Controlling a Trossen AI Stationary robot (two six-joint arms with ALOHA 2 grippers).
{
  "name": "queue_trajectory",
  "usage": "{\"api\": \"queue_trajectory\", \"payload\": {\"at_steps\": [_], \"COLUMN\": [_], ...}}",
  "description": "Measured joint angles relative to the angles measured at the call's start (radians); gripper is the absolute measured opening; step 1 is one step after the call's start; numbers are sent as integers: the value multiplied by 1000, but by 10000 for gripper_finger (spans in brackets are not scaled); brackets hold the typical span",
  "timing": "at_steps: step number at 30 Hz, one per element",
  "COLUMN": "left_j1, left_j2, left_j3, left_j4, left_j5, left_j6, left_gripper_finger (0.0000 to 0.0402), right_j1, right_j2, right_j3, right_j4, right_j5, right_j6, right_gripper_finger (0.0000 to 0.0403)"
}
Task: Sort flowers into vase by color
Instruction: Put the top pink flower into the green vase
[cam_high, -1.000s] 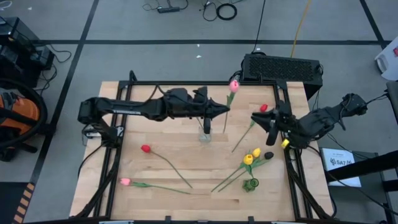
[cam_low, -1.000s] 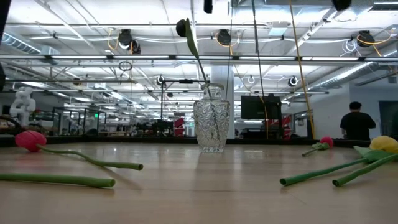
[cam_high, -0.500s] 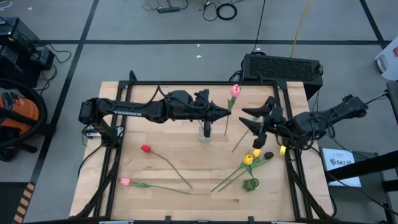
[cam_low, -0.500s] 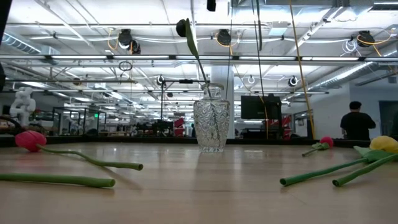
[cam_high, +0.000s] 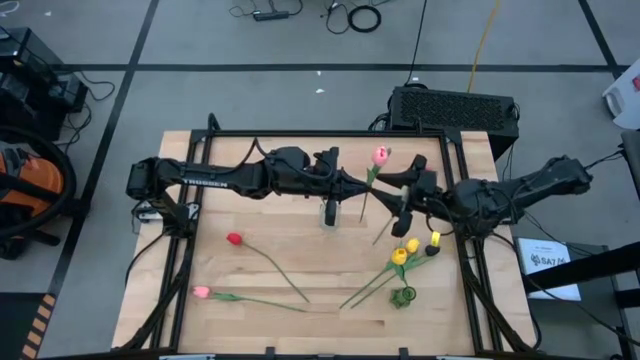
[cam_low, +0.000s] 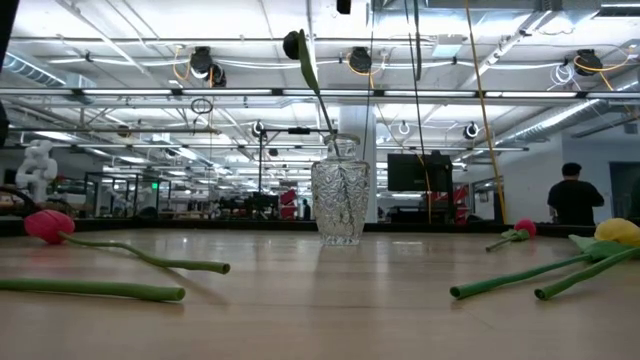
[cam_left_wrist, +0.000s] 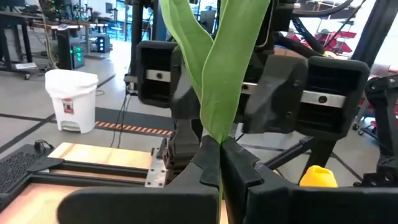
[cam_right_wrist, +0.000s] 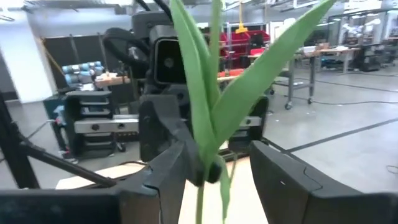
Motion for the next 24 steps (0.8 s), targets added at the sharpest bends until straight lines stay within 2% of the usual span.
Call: {"api": "queue_trajectory", "payload": {"at_steps": [8, 11, 17, 24], "left_j1": [0, 0, -2, -2], "left_j2": [0, 0, 0, 0], "left_j3": [0, 0, -1, -1], "left_j4": [-17, -30, -33, -29], "left_j5": [9, 9, 9, 9], "left_j6": [0, -4, -8, -9], "left_gripper_finger": [0, 0, 22, 54], "right_j1": [-41, -46, -48, -48], "right_j2": [47, 62, 82, 80], "right_j3": [41, 59, 66, 66], "right_j4": [17, 12, 2, 0], "right_j5": [-23, -27, -27, -27], "right_j6": [-3, -13, -26, -26], "right_gripper_finger": [159, 127, 20, 6]}}
